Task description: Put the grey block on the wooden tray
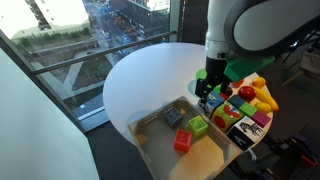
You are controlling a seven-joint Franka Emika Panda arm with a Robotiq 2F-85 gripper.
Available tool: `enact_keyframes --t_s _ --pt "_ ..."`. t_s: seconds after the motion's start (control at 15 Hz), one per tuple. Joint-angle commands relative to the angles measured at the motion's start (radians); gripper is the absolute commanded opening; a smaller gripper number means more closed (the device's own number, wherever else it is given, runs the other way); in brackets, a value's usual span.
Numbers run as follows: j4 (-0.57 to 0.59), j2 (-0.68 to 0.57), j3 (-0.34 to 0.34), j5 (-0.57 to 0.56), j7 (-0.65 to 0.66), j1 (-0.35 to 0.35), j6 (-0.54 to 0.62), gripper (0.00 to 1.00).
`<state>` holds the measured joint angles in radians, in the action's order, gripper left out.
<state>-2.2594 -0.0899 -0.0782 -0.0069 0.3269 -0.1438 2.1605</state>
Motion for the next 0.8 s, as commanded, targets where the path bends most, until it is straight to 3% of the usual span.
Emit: enact_keyframes --t_s 0.0,0.73 --pt "-0.041 0.087 0.012 -0.054 0.005 0.025 -0.07 1.0" --pt "-0.137 0.304 0.053 -0.097 -0.088 0.125 -0.202 1.0"
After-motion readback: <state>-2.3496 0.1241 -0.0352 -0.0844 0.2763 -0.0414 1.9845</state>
